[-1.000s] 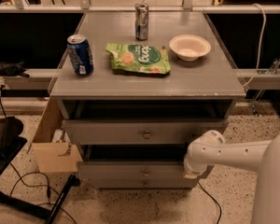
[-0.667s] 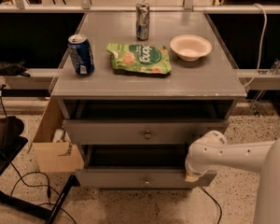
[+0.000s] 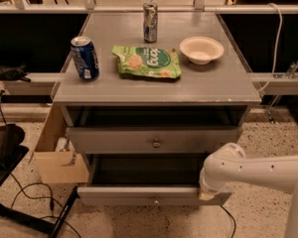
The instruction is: Open middle drawer
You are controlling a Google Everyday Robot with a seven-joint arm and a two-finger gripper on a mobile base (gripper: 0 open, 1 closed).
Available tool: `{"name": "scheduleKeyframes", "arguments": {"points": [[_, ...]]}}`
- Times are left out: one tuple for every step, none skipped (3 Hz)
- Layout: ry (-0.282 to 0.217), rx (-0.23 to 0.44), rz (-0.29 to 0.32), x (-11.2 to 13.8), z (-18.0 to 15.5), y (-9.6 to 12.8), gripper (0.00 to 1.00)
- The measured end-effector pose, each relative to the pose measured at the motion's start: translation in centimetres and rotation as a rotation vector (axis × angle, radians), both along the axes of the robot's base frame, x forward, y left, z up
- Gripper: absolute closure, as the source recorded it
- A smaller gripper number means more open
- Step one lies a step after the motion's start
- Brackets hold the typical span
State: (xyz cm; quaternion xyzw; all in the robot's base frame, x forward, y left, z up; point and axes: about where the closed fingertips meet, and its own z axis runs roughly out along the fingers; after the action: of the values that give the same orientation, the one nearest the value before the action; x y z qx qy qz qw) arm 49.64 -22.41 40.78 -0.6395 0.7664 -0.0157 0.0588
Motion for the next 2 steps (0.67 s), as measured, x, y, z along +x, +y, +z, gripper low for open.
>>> {"name": "scheduleKeyframes", "arguments": {"points": [[0.011, 0.010, -0.008, -1.60, -0.02, -0.08, 1.00], [0.011, 0.011, -0.008, -1.62, 0.00, -0.08, 1.00]]}}
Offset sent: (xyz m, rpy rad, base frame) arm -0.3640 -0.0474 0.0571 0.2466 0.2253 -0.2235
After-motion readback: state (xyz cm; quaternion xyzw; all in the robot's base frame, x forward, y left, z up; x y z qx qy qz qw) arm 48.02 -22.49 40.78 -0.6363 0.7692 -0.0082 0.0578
